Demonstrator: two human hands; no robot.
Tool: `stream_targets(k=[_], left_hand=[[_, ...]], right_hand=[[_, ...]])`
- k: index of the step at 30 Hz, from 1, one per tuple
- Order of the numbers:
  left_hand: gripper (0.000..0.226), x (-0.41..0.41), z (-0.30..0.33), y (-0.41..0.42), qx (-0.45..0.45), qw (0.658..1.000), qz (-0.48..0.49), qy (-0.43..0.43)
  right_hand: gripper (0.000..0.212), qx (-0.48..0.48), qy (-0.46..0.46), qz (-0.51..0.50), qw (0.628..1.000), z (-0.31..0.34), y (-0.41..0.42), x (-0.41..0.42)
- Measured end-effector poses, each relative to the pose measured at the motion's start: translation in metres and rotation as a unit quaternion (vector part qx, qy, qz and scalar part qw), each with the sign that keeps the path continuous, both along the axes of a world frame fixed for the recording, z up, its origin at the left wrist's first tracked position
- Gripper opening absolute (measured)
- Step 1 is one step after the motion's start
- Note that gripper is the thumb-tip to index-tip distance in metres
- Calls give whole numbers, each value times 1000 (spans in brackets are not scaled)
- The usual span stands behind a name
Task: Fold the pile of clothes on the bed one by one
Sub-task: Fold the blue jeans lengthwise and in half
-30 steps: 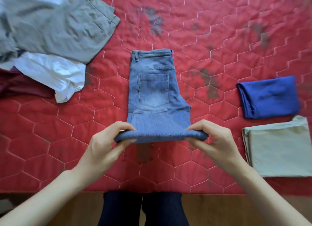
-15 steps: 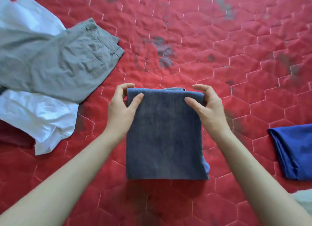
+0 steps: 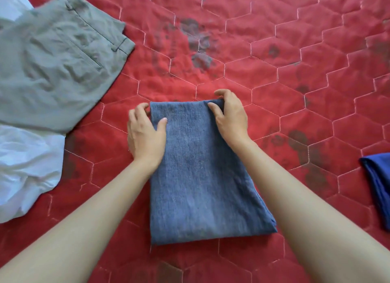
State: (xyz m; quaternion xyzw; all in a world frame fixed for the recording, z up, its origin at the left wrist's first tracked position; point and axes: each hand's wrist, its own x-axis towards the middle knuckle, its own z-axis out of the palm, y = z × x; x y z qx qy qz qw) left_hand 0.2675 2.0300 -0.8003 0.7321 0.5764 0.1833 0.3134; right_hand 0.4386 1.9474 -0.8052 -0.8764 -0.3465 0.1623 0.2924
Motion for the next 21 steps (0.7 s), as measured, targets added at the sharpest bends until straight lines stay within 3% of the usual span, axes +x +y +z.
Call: stream_targets(k=[2, 4, 6, 9, 13, 18, 21], left_hand=[[53, 2, 8, -8, 114, 987, -81, 79], [56, 6, 11, -25, 186, 963, -168, 98], [57, 4, 6, -50, 200, 944, -234, 120], [56, -14, -19, -74, 165, 917, -295, 212], [64, -22, -42, -61, 134, 924, -257, 250], [65, -21, -35, -68, 105, 941, -197, 253], [59, -50, -34, -101, 109, 936, -229, 243]], right_hand=[[44, -46, -107, 20, 993, 3, -2, -5], [44, -16, -193, 32, 980, 6, -3, -21], [42, 6, -216, 76, 973, 1, -7, -44], [52, -152, -218, 200, 943, -21, -23, -59], [55, -189, -264, 158, 933, -37, -26, -39], [56, -198, -226, 58, 952, -28, -23, -53], [57, -176, -210, 73, 959, -24, -54, -92]])
